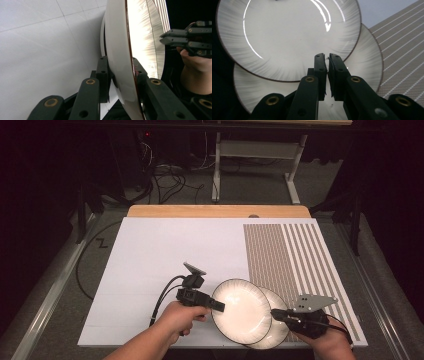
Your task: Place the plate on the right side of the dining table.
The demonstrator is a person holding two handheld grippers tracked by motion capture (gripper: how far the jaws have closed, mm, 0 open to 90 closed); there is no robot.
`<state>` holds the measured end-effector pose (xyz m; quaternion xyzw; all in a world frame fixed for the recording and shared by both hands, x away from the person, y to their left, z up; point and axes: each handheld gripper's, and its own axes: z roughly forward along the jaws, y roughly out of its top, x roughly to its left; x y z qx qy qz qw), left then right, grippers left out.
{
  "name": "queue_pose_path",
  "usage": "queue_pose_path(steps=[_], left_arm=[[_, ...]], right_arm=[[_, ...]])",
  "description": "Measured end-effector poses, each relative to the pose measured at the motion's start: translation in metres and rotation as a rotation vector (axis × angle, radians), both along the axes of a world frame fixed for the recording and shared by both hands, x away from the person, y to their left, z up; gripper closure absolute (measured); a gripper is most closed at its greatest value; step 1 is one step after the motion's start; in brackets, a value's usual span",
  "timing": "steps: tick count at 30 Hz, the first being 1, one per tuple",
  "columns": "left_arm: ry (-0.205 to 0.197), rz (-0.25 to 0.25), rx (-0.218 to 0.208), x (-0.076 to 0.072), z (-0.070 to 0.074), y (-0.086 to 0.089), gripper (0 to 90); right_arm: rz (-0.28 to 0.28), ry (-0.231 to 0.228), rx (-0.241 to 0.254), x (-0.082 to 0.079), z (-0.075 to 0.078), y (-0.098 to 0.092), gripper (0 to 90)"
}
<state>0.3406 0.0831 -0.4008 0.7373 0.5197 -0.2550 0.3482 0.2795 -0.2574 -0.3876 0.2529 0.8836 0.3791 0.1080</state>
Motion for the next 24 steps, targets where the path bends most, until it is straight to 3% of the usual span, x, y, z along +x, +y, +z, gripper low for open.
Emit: queue_pose_path(steps=[7,14,18,24], left_arm=[[-0.005,0.006,0.0,-0.001,0.0,0.0,74.4],[-0.019,0.011,0.002,-0.003,0.001,-0.001,74.6],[-0.03,0.013,-0.003,-0.004,0.002,-0.001,75.0],[-0.043,0.008,-0.008,-0.005,0.003,-0.001,75.8]], right_arm=[[-0.117,-0.049,0.063,0.007,0.005,-0.015,71.0],[-0.253,-0.135,0.135,0.01,0.007,-0.033,48.9],[-0.302,-0.175,0.152,0.009,0.006,-0.038,38.8],[-0.355,-0.18,0.175,0.008,0.004,-0.044,27.6]])
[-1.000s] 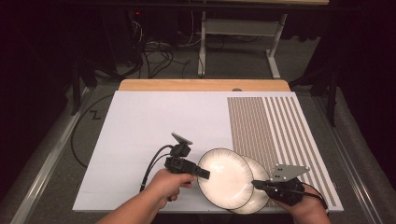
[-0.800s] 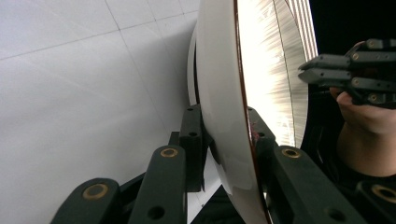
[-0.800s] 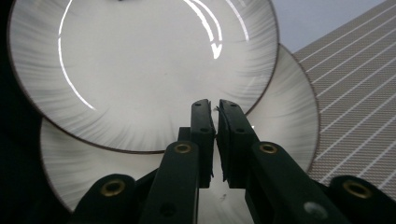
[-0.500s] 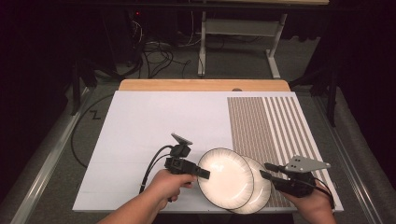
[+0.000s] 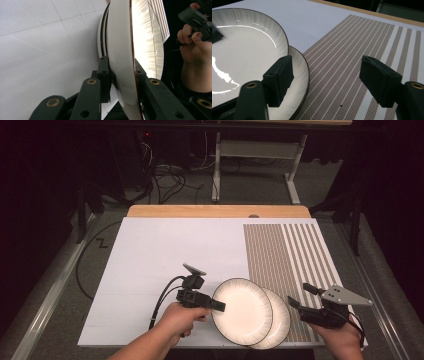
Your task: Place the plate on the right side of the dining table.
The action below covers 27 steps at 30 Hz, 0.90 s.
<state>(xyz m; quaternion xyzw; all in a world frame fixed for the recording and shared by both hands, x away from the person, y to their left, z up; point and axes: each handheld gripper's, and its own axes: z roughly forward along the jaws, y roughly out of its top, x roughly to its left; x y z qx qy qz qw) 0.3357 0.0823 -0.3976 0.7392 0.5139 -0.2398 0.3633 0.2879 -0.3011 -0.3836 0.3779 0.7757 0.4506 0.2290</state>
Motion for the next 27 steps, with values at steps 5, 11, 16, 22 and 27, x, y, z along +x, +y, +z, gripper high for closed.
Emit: queue_pose_path(steps=[5,11,16,22,27], left_arm=[[-0.011,0.006,-0.002,-0.0008,0.0002,-0.0001,76.0],[-0.031,0.017,-0.002,-0.0013,0.0004,0.0003,76.1],[-0.058,0.021,-0.016,-0.0021,0.0017,0.0024,76.9],[-0.112,0.027,-0.034,-0.0042,0.0047,0.0025,78.3],[-0.173,0.015,-0.049,-0.0061,0.0082,0.0022,79.2]], right_arm=[[-0.048,-0.017,0.018,0.0007,-0.0029,-0.0034,11.9],[-0.099,-0.069,0.027,0.0007,-0.0031,-0.0028,0.9],[-0.109,-0.075,0.028,0.0004,-0.0031,-0.004,0.9],[-0.104,-0.07,0.028,0.0006,-0.0039,-0.004,0.9],[-0.106,-0.063,0.031,0.0007,-0.0045,-0.004,0.9]])
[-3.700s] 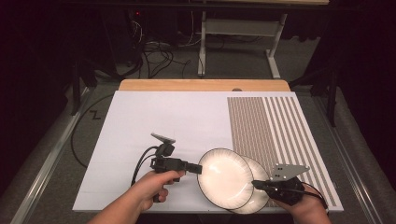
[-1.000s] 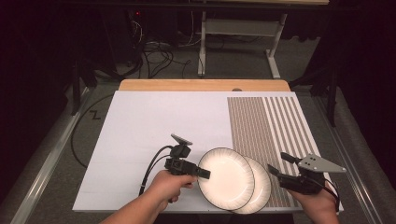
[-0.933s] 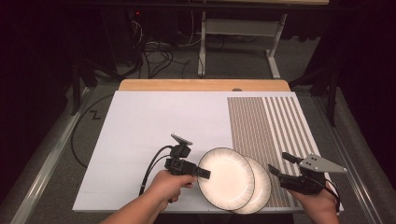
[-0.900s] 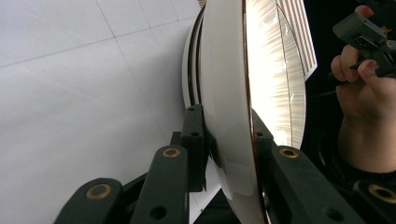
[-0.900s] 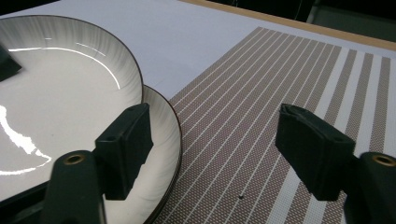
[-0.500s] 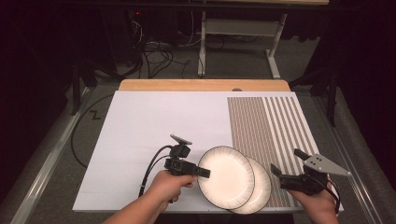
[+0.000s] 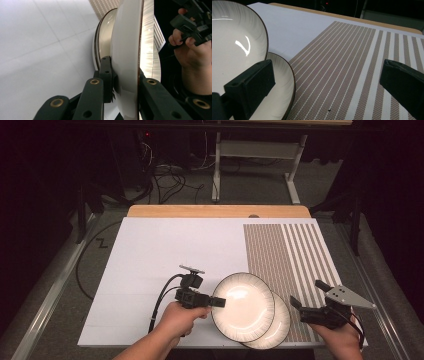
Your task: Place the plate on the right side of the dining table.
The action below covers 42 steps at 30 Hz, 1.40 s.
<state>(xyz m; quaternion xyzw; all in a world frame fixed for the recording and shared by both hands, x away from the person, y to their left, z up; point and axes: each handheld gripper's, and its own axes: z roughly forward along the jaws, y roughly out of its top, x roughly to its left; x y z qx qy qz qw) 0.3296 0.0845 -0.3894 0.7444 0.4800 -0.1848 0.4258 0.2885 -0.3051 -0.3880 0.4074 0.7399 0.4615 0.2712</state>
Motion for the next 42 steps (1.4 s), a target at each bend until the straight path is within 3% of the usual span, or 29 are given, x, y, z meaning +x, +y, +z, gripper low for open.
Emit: queue_pose_path(steps=[11,15,19,33,42], left_arm=[[-0.144,-0.01,-0.024,-0.003,0.003,0.006,79.8],[-0.214,-0.018,-0.028,-0.005,0.005,0.009,79.9],[-0.287,-0.015,-0.028,-0.006,0.008,0.012,80.2],[-0.478,0.014,-0.03,-0.01,0.009,0.018,80.3],[-0.527,0.037,-0.086,-0.015,0.0,0.024,80.2]], right_arm=[[0.0,-0.002,0.005,0.0,0.0,-0.001,0.9],[0.002,-0.004,0.006,0.0,0.0,0.0,0.9],[0.004,-0.006,0.008,-0.001,0.0,0.0,0.9],[0.005,-0.012,0.005,-0.002,0.0,0.001,0.9],[0.007,-0.018,0.003,-0.003,0.0,0.002,0.9]])
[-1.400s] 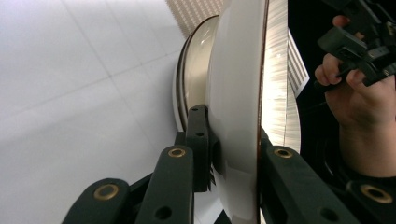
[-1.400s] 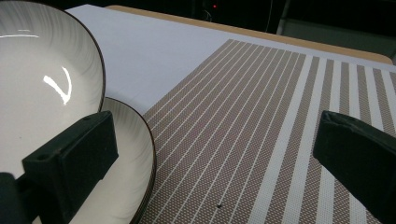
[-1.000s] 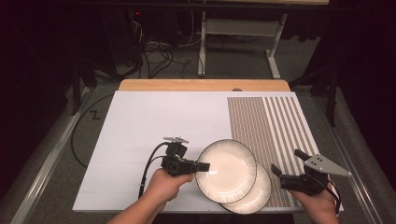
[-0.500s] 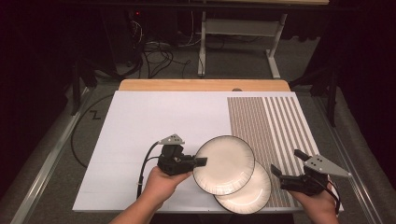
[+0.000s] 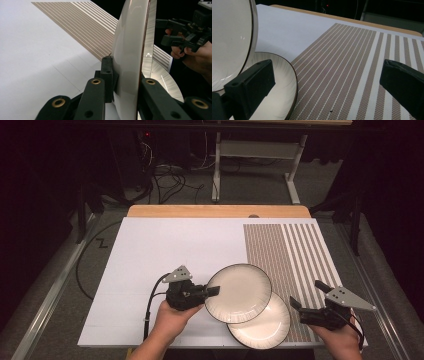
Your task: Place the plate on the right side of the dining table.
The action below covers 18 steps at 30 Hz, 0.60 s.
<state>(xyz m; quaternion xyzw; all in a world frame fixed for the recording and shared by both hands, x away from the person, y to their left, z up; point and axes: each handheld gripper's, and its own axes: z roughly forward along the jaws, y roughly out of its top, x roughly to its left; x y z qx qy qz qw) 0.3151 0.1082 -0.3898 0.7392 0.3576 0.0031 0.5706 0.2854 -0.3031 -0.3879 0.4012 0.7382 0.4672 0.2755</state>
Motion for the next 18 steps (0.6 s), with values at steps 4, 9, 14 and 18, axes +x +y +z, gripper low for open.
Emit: queue_pose_path(steps=[4,9,14,18], left_arm=[[-0.015,0.003,-0.018,-0.002,-0.003,0.002,80.2],[-0.043,0.01,-0.034,-0.005,-0.006,0.005,80.0],[-0.066,0.02,-0.045,-0.007,-0.008,0.007,80.0],[-0.085,0.022,-0.041,-0.009,-0.008,0.007,79.8]], right_arm=[[0.006,-0.002,-0.003,-0.001,0.0,0.002,0.9],[0.02,-0.003,-0.002,-0.001,0.0,0.007,0.9],[0.043,-0.004,0.013,-0.001,0.002,0.014,0.9],[0.061,0.003,0.03,-0.001,0.003,0.019,1.0]])
